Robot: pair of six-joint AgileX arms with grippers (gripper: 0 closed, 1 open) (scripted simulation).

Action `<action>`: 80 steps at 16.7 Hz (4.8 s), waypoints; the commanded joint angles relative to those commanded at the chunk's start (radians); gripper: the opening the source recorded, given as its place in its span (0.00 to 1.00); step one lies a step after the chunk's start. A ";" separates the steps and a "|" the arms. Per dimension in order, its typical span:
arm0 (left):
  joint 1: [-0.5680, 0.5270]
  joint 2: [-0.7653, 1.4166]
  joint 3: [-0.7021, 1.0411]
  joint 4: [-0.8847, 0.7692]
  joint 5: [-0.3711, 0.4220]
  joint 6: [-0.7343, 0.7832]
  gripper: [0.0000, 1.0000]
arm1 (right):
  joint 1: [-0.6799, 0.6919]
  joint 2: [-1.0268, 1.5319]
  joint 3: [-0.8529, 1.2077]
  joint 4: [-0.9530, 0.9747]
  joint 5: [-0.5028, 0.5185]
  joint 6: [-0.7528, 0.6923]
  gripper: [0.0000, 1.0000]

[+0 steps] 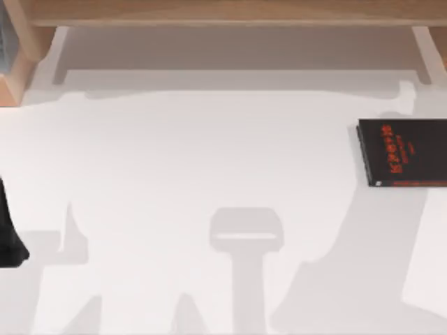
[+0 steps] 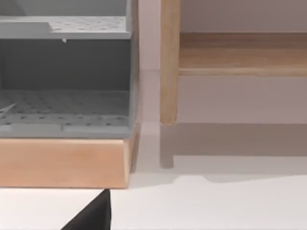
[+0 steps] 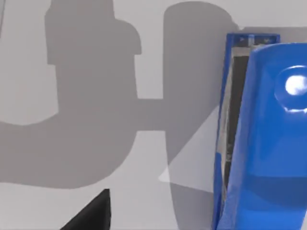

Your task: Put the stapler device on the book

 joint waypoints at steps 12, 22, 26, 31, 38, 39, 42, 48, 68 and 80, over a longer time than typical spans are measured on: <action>0.000 0.000 0.000 0.000 0.000 0.000 1.00 | 0.002 -0.001 -0.092 0.107 0.001 0.003 1.00; 0.000 0.000 0.000 0.000 0.000 0.000 1.00 | 0.003 0.028 -0.113 0.141 0.001 0.005 0.85; 0.000 0.000 0.000 0.000 0.000 0.000 1.00 | 0.003 0.028 -0.113 0.141 0.001 0.005 0.55; 0.000 0.000 0.000 0.000 0.000 0.000 1.00 | 0.003 0.028 -0.113 0.141 0.001 0.005 0.17; 0.000 0.000 0.000 0.000 0.000 0.000 1.00 | 0.003 0.028 -0.113 0.141 0.001 0.005 0.00; 0.000 0.000 0.000 0.000 0.000 0.000 1.00 | 0.003 0.028 -0.113 0.141 0.001 0.005 0.00; 0.000 0.000 0.000 0.000 0.000 0.000 1.00 | 0.003 0.013 -0.115 0.140 0.000 0.007 0.00; 0.000 0.000 0.000 0.000 0.000 0.000 1.00 | 0.001 -0.084 -0.164 0.150 0.019 0.015 0.00; 0.000 0.000 0.000 0.000 0.000 0.000 1.00 | 0.419 -0.481 -0.654 0.279 0.058 0.601 0.00; 0.000 0.000 0.000 0.000 0.000 0.000 1.00 | 0.454 -0.439 -0.680 0.315 0.064 0.694 0.00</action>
